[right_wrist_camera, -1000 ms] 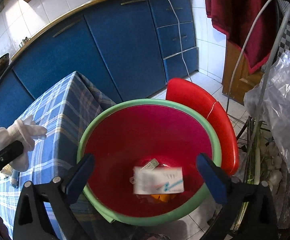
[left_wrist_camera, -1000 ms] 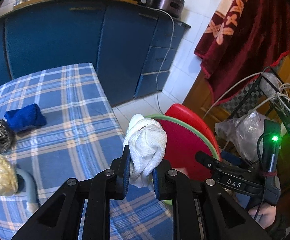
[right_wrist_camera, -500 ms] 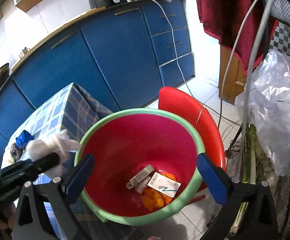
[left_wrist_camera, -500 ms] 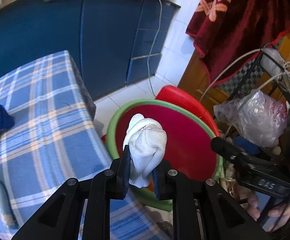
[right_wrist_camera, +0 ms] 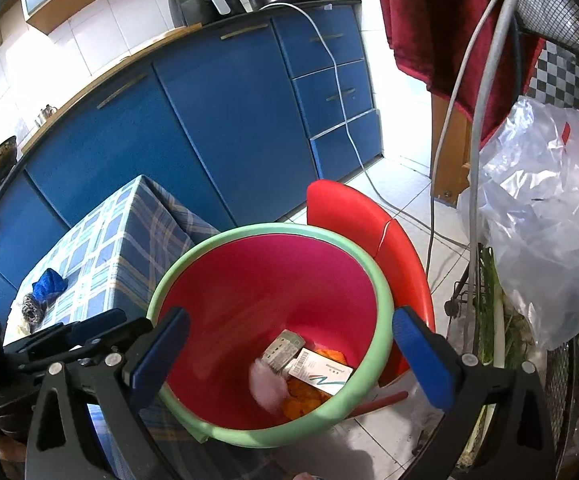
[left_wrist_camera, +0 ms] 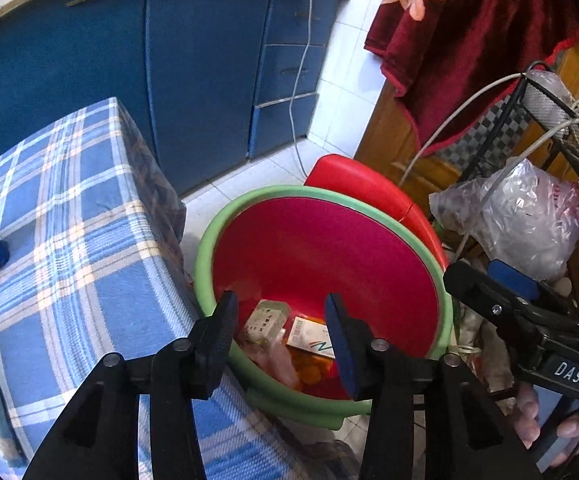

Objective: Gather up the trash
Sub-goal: 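Open the right gripper to drop the box while the left releases the white cloth into the bin, then withdraw both tools from the bin back over the table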

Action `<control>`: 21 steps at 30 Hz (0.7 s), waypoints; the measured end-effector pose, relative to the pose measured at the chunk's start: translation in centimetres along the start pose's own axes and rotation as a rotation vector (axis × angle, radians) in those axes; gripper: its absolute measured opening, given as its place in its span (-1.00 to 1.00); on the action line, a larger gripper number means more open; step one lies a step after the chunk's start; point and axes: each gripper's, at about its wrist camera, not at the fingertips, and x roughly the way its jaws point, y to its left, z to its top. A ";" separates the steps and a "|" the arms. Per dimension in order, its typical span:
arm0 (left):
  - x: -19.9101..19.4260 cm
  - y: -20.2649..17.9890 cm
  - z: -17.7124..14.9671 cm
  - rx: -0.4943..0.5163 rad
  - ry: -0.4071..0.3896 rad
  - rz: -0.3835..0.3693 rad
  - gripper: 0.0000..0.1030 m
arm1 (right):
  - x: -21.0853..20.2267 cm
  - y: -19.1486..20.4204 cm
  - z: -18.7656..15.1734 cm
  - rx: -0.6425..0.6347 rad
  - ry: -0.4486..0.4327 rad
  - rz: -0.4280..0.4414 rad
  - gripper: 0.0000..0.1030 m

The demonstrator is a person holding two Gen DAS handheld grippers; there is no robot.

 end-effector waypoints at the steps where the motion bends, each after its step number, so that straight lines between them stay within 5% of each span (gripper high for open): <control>1: -0.3 0.1 0.0 -0.004 -0.005 0.001 -0.10 | -0.1 0.1 0.0 -0.002 -0.001 0.002 1.00; 21: -8.8 5.1 -1.9 -0.114 -0.147 0.076 -0.10 | -2.2 5.9 -0.9 -0.089 -0.015 0.086 1.00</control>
